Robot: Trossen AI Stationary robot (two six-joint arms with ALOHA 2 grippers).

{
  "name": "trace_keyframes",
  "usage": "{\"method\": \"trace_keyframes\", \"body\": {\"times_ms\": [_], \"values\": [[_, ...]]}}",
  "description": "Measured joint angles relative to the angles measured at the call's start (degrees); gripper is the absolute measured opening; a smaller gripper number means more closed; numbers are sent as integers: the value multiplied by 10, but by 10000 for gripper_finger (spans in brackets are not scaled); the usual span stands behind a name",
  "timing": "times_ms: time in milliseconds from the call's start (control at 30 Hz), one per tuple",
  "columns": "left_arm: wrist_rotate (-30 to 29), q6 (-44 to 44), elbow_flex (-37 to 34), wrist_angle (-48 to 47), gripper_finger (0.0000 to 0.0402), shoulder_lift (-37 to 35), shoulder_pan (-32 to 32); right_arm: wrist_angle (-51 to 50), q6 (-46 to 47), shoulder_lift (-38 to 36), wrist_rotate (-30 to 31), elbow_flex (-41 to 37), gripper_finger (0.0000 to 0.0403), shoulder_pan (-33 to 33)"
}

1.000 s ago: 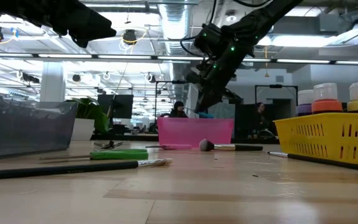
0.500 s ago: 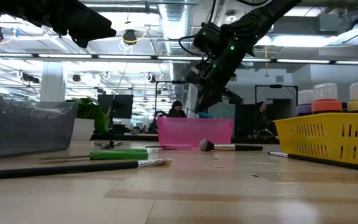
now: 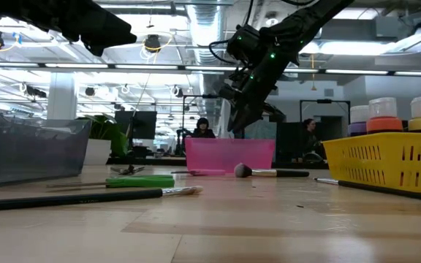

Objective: Pick & Place Paint Supplies
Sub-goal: Put the pink scissors into the pink bin

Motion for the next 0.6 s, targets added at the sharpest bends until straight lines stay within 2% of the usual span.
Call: {"method": "trace_keyframes", "body": {"times_ms": [200,600], "values": [[0,0,0,0,158,0,0,3,-6,0,0,0,82,1],[0,1,0,0,158,0,0,40,-79,0,-2,0,87,31]]}}
